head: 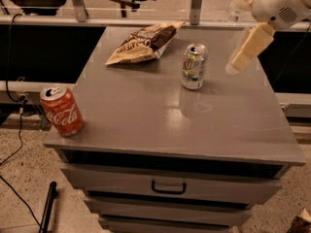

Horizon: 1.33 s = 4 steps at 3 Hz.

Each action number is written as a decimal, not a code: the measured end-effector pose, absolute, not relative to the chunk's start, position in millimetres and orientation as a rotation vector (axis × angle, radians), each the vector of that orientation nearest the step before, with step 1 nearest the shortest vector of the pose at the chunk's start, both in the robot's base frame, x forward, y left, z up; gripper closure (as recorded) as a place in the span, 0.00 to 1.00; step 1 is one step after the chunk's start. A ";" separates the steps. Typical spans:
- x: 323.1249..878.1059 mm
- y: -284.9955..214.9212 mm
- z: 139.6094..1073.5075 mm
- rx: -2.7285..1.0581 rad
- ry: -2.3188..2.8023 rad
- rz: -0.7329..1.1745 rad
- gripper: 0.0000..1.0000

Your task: Pick 7up can

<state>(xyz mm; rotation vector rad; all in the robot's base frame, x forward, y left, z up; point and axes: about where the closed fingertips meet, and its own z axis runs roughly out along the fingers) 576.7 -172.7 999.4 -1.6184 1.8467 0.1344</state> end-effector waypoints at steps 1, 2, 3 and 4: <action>607.4 -150.6 973.1 -1.540 1.834 0.330 0.00; 620.4 -142.4 949.6 -1.489 1.844 0.434 0.00; 629.6 -133.4 927.8 -1.446 1.851 0.510 0.00; 636.8 -123.0 909.3 -1.388 1.827 0.612 0.21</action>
Offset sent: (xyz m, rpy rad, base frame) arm 0.0571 0.0337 -0.0717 0.3055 0.1706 -0.0089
